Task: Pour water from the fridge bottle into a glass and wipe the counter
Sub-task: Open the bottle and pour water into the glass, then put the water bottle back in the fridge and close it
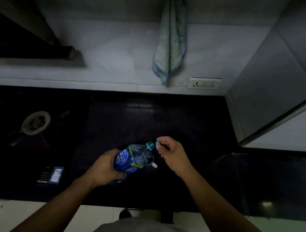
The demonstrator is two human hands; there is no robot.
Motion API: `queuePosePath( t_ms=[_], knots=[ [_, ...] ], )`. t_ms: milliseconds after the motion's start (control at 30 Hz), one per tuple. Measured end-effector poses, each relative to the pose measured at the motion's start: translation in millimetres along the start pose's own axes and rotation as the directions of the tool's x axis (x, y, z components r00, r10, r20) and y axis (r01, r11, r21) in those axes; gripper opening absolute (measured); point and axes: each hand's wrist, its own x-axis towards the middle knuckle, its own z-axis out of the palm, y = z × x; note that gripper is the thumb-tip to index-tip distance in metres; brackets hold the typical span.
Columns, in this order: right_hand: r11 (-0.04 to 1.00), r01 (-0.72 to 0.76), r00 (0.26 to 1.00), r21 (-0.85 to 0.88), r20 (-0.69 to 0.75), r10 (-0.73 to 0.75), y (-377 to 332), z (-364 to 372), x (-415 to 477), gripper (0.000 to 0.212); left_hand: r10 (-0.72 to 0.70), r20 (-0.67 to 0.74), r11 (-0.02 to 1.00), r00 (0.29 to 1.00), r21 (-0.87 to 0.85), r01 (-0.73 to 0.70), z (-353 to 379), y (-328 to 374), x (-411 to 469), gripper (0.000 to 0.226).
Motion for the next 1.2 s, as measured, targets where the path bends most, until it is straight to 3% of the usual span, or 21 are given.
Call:
queuePosePath(
  t_ms=[267, 567, 667, 767, 867, 967, 1033, 1133, 1167, 1200],
  knots=[
    [0.982, 0.123, 0.989, -0.146, 0.101, -0.109, -34.2, -0.4, 4.6, 0.034, 0.085, -0.035, 0.995, 0.996, -0.052, -0.087, -12.8, 10.4, -0.9, 0.065],
    [0.893, 0.270, 0.958, -0.362, 0.193, -0.211, -71.7, -15.2, 6.0, 0.030, 0.152, -0.043, 0.985, 0.987, -0.073, -0.155, -29.4, 15.0, 2.0, 0.062],
    [0.848, 0.238, 0.970, -0.473, 0.165, -0.180, -91.0, -17.3, 3.8, 0.017, 0.176, -0.045, 0.981, 0.983, -0.076, -0.179, -34.2, 18.1, 4.0, 0.064],
    [0.751, 0.083, 0.994, -0.655, 0.003, -0.107, -101.5, -14.8, 3.6, 0.066, 0.191, -0.034, 0.976, 0.981, -0.098, -0.193, -37.3, 23.8, 5.7, 0.064],
    [0.815, -0.007, 0.999, -0.580, -0.041, -0.020, -102.8, -13.5, 4.2, 0.064, 0.198, -0.038, 0.968, 0.979, -0.151, -0.202, -39.7, 28.9, 8.4, 0.061],
    [0.894, 0.095, 0.985, -0.438, 0.170, -0.021, -108.4, -16.3, 0.8, 0.025, 0.209, -0.032, 0.966, 0.977, -0.152, -0.211, -43.4, 30.5, 10.3, 0.062],
    [0.929, 0.147, 0.970, -0.339, 0.232, -0.069, -109.6, -19.4, 0.6, 0.023, 0.210, -0.035, 0.964, 0.977, -0.158, -0.213, -46.3, 31.0, 11.1, 0.061],
    [0.943, 0.142, 0.978, -0.302, 0.190, -0.086, -107.5, -21.7, 3.1, 0.011, 0.223, -0.046, 0.964, 0.974, -0.139, -0.227, -49.8, 34.3, 13.0, 0.060],
    [0.938, 0.112, 0.984, -0.329, 0.167, -0.059, -108.2, -21.6, 4.3, 0.011, 0.233, -0.059, 0.964, 0.971, -0.117, -0.238, -50.0, 35.7, 13.5, 0.060],
    [0.926, 0.058, 0.992, -0.372, 0.127, -0.011, -110.4, -20.5, 4.7, 0.026, 0.247, -0.081, 0.964, 0.966, -0.082, -0.254, -50.4, 37.8, 13.5, 0.060]
  ],
)
